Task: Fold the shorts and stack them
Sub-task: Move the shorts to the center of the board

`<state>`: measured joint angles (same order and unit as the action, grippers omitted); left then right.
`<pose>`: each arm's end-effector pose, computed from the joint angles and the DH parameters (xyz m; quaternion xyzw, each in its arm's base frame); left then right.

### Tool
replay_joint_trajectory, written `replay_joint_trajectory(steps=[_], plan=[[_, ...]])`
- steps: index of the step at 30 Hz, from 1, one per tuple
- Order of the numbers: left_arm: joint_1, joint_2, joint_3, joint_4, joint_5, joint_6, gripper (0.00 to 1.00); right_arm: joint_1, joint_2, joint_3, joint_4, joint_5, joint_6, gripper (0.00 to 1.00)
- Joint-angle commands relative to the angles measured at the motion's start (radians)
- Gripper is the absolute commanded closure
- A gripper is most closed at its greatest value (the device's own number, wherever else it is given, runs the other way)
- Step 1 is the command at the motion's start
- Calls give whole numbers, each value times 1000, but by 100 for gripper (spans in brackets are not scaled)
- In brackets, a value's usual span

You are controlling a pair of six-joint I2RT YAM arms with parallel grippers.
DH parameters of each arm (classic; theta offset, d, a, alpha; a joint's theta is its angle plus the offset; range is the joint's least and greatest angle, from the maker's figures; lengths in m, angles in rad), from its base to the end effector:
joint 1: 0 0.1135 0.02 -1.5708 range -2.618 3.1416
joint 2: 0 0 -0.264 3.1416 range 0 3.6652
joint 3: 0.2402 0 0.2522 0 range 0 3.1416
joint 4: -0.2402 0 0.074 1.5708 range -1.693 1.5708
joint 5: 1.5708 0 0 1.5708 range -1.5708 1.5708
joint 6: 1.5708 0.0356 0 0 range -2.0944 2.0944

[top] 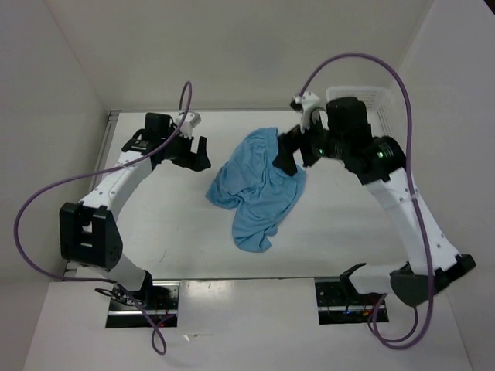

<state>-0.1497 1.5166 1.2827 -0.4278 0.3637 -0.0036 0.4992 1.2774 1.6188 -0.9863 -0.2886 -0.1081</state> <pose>0.3368 -0.0636 0.3128 0.1437 0.8755 -0.1951 0.4181 0.2066 0.1242 0.4398 -0.3260 0.8257 0.2121 0.4085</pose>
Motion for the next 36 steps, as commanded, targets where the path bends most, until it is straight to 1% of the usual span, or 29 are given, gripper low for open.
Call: replay_joint_trajectory(steps=[1, 2, 3, 4, 5, 6, 7, 9, 10, 11, 12, 13, 15, 16, 19, 23, 25, 26, 27, 30, 31, 33, 34, 36], plan=[[2, 126, 46, -11, 193, 4, 1, -118, 360, 53, 294, 2, 35, 1], [2, 146, 46, 7, 213, 4, 1, -137, 420, 82, 320, -15, 66, 1], [2, 184, 37, 39, 243, 4, 1, -151, 474, 128, 387, -32, 99, 3], [2, 204, 37, 61, 265, 4, 1, -168, 528, 144, 428, -56, 129, 7], [2, 223, 3, 81, 279, 4, 1, -195, 627, 167, 472, -101, 199, 11], [2, 258, -11, 96, 279, 4, 1, -208, 673, 179, 556, -101, 243, 22], [2, 270, -26, 124, 288, 4, 1, -208, 716, 197, 578, -101, 278, 27], [2, 292, -48, 136, 297, 4, 2, -208, 819, 275, 587, -101, 265, 40], [2, 307, -48, 145, 297, 4, 2, -208, 845, 298, 587, -101, 274, 40], [2, 326, -48, 146, 267, 4, 3, -208, 888, 324, 597, -66, 313, 40], [2, 336, -58, 146, 253, 4, 5, -208, 905, 325, 607, -49, 326, 31], [2, 347, -59, 146, 241, 4, 6, -208, 922, 338, 607, -31, 326, 30], [2, 382, -59, 146, 207, 4, 9, -199, 954, 339, 617, 34, 326, 30], [2, 395, -59, 146, 195, 4, 14, -199, 955, 339, 617, 49, 326, 30], [2, 444, -46, 156, 195, 4, 22, -199, 974, 328, 617, 69, 326, 30], [2, 504, -26, 167, 205, 4, 23, -199, 947, 328, 604, 69, 288, 30], [2, 520, -26, 167, 205, 4, 23, -199, 925, 340, 604, 112, 277, 30], [2, 539, -17, 179, 219, 4, 25, -199, 925, 349, 604, 132, 277, 29], [2, 548, -8, 179, 228, 4, 28, -199, 960, 378, 604, 155, 266, 27], [-8, 579, 33, 179, 250, 4, 38, -199, 1031, 443, 604, 193, 266, 25], [-8, 579, 33, 179, 250, 4, 49, -199, 1065, 452, 604, 238, 266, 25], [-19, 579, 33, 190, 236, 4, 62, -189, 1065, 452, 604, 253, 266, 25], [-19, 579, 33, 190, 236, 4, 71, -189, 1074, 452, 604, 226, 266, 25], [-19, 579, 33, 202, 259, 4, 78, -189, 1074, 440, 614, 216, 278, 25]])
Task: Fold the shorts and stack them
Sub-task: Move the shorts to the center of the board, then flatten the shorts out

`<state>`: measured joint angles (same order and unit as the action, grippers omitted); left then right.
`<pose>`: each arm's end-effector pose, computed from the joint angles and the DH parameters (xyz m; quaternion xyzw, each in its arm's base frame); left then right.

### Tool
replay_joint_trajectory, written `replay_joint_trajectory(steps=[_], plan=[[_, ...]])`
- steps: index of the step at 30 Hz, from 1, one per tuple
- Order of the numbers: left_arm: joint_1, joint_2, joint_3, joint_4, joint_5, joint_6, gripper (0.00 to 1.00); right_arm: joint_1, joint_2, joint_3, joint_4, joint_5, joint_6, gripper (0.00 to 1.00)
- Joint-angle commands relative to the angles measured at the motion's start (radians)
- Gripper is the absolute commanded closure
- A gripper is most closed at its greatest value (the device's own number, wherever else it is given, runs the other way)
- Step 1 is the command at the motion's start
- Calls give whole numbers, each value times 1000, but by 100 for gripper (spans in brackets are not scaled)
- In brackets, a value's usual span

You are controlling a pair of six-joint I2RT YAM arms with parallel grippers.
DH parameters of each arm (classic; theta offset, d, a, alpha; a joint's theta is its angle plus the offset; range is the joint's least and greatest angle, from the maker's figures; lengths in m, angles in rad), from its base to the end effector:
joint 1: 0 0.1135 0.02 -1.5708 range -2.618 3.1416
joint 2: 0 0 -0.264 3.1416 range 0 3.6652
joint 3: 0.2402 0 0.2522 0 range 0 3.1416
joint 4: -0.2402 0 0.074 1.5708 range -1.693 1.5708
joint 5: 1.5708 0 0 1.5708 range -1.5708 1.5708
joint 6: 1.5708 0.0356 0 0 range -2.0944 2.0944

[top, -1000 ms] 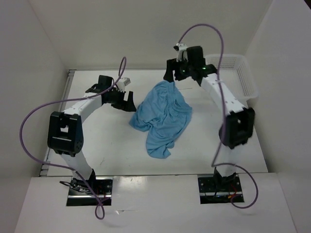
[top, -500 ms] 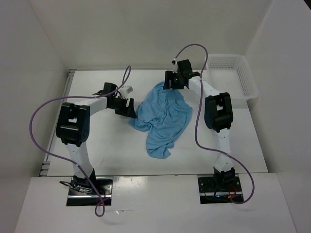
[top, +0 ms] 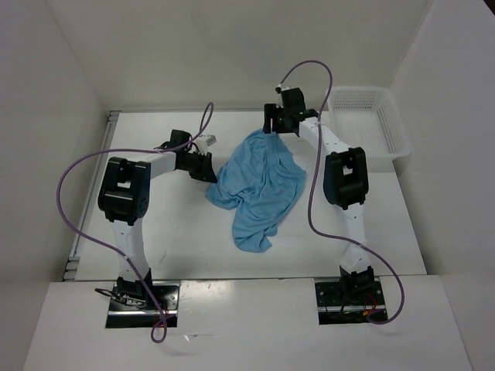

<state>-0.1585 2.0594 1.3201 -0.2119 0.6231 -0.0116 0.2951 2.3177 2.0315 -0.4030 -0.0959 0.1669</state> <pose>0.4165 -0.0876 0.1421 0.1597 0.8972 -0.3155 0.2643 0.5116 0.1591 0.2260 -0.0783 0.9002 0.1398 0.4049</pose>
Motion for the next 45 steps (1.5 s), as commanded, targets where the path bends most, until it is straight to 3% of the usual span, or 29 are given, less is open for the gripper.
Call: replay_joint_trajectory(steps=[1, 2, 4, 8, 10, 11, 12, 15, 16, 20, 22, 31, 34, 38, 40, 42, 44, 45], plan=[[-10, 36, -13, 0, 13, 12, 83, 15, 45, 16, 30, 24, 16, 25], [-10, 36, -13, 0, 13, 12, 92, 15, 61, 16, 30, 24, 16, 25], [-10, 27, -22, 14, 35, 12, 98, 15, 83, 16, 39, 24, 16, 25], [-10, -13, -22, 25, 35, 12, 100, 24, 121, 47, 39, -33, 35, 27], [-10, -42, -22, 25, 49, 12, 100, 24, 134, 56, 49, -42, 36, 36], [-10, -59, -22, 25, 61, 12, 100, 35, 147, 76, 49, -10, 36, 43], [-10, -59, -22, 14, 61, 12, 100, 44, 147, 87, 49, 22, 36, 64], [-10, -87, -4, -9, 12, 12, 100, 64, 147, 154, 49, 128, 23, 95], [-10, -100, 28, -21, -2, 12, 100, 64, 132, 174, 49, 140, 13, 98], [71, -145, 164, -21, -49, 12, 100, 87, 40, 230, 59, 278, -39, 100], [108, -171, 238, -30, -40, 12, 100, 87, -49, 219, 59, 253, -84, 100], [416, -271, 579, -110, 52, 12, 100, 64, -311, 224, -6, -59, -332, 100], [439, -330, 573, -155, 63, 12, 100, 55, -383, 107, -59, -124, -427, 94], [401, -455, 385, -280, 102, 12, 100, 55, -496, -143, -138, -243, -522, 75], [360, -539, 201, -348, 113, 12, 100, 55, -535, -316, -148, -254, -546, 72], [324, -615, 63, -385, 89, 12, 96, 55, -589, -495, -148, -254, -608, 54], [277, -656, -137, -429, 32, 12, 88, 55, -636, -642, -174, -254, -670, 17], [266, -689, -192, -460, 11, 12, 75, 55, -650, -680, -198, -254, -687, 3]])
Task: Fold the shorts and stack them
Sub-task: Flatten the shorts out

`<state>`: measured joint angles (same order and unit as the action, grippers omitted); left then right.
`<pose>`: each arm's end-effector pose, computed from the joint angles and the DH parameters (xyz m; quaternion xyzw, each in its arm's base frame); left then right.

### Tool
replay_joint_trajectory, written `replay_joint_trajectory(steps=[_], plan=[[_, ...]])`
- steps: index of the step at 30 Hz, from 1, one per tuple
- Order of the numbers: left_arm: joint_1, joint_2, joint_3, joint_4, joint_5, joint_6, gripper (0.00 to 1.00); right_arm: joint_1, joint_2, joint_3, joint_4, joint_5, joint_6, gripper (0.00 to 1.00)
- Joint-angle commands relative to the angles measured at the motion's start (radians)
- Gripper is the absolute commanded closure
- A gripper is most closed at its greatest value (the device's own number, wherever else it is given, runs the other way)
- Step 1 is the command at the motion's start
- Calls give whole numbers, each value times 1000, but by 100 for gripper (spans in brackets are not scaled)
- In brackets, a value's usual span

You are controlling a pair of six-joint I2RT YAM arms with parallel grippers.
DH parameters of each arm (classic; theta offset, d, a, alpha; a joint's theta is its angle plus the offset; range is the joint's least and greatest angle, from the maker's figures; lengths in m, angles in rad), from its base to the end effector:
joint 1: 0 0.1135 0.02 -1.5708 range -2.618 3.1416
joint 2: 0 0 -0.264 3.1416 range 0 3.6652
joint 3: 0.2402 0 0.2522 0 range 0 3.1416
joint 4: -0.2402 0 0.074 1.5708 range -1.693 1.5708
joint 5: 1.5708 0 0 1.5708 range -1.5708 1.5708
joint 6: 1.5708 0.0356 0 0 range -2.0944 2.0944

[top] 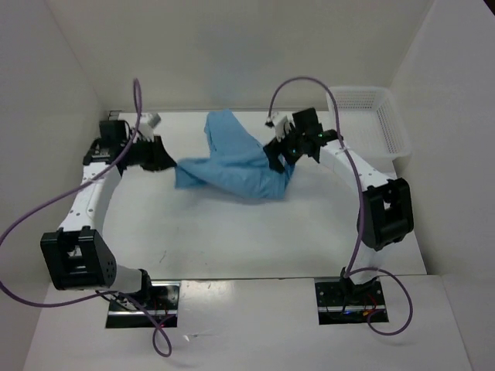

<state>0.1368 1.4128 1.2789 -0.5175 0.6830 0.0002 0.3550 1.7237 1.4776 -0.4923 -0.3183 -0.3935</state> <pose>0.3102 0.0200 0.3394 0.0906 0.8526 -0.2708 0.4376 0.3638 0.1467 0.3004 -0.3898 0.8171 0.1372 0.4019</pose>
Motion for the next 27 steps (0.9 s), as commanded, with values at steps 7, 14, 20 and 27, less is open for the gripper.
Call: replay_joint_trajectory(steps=[7, 14, 20, 27], plan=[[-78, -71, -260, -200, -160, 0, 39, -5, -134, -266, -143, -17, -111, 2], [-78, 46, -213, -76, -262, 0, 36, -5, -133, -234, -166, -146, -13, 33], [-78, 150, -213, 10, -378, 0, 33, -5, -33, -137, -94, -177, 41, 56], [-78, 216, -204, -4, -298, 0, 50, 4, 71, -69, -29, -160, 87, 56]])
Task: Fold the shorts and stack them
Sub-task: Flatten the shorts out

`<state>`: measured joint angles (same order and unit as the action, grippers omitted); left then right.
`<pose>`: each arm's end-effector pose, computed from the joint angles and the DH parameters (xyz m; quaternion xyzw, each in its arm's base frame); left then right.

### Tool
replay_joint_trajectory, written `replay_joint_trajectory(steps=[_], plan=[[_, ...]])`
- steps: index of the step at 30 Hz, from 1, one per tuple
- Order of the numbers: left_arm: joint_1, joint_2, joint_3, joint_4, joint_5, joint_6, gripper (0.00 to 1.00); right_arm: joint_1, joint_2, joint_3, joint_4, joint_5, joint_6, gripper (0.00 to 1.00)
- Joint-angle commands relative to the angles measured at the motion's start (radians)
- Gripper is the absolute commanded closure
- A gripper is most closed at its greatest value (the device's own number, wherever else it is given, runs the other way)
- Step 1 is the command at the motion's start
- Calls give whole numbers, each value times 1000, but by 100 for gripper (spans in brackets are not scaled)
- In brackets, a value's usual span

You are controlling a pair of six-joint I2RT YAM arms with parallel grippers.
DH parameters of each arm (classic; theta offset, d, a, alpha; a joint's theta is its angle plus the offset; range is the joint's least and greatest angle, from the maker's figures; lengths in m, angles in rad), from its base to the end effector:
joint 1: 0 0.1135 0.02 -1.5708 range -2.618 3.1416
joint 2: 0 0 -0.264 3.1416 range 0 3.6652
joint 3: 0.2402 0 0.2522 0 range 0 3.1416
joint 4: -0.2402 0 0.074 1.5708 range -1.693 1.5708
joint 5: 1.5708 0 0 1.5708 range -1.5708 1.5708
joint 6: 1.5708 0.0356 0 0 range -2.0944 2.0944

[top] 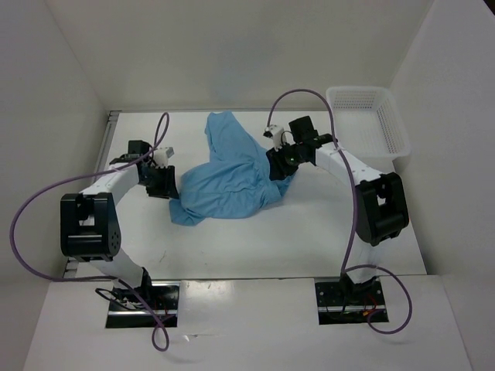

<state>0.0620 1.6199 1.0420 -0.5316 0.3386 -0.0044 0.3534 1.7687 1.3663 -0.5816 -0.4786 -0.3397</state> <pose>0.3189 0.0079 0.1973 0.0067 0.9603 -0.1575 0.2300 0.3502 0.1466 0.2437 -0.3803 0.8514 0.2288 0.2794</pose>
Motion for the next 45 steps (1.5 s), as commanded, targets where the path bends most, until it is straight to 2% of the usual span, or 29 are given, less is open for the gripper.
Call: replay_joint_trajectory(steps=[1, 3, 4, 6, 10, 16, 17, 20, 21, 22, 24, 26, 27, 31, 33, 35, 36, 38, 41, 42, 45], plan=[[-4, 18, 47, -11, 81, 4, 50, 6, 26, 42, 60, 0, 33, 56], [-30, 27, 58, -21, 172, 4, 47, 16, 38, 51, 60, 0, 33, 56], [-42, 28, 58, -21, 172, 4, 42, 28, 49, 51, 60, 21, 33, 56], [-65, 47, 58, -21, 181, 4, 41, 48, 60, 51, 69, 55, 22, 56], [-77, 90, 39, -11, 136, 4, 36, 58, 83, 51, 78, 92, 21, 56], [-88, 135, 20, 18, 82, 4, 36, 58, 101, 51, 88, 81, 11, 57], [-88, 144, 20, 18, 82, 4, 35, 58, 116, 51, 88, 69, 21, 59], [-88, 184, 55, 39, 112, 4, 36, 58, 129, 73, 97, 84, 21, 78], [-88, 184, 79, 39, 112, 4, 38, 58, 129, 88, 97, 95, 21, 90], [-88, 198, 88, 39, 128, 4, 41, 58, 129, 109, 97, 95, 21, 95], [-88, 210, 104, 48, 152, 4, 56, 58, 129, 138, 97, 95, -8, 100], [-88, 221, 130, 48, 186, 4, 71, 58, 120, 200, 62, 55, -18, 100], [-88, 231, 144, 48, 186, 4, 83, 58, 120, 224, 52, 25, -31, 100], [-88, 232, 309, 26, 137, 4, 98, 58, 120, 411, -1, -15, -82, 100], [-88, 232, 464, -5, 42, 4, 100, 58, 130, 511, -11, -15, -104, 100], [-76, 241, 579, -44, -9, 4, 100, 49, 130, 571, -20, -3, -104, 100], [-56, 241, 689, -53, -45, 4, 100, 39, 130, 617, -29, -3, -113, 100], [-56, 241, 760, -86, -78, 4, 99, 30, 121, 629, -94, -3, -194, 100], [-134, 187, 742, -186, -101, 4, 94, 30, 58, 507, -118, 24, -265, 100], [-163, 173, 709, -212, -101, 4, 91, 30, 42, 408, -118, 34, -283, 100], [-302, 114, 503, -315, 3, 4, 60, 30, -34, 205, -109, 80, -338, 100]])
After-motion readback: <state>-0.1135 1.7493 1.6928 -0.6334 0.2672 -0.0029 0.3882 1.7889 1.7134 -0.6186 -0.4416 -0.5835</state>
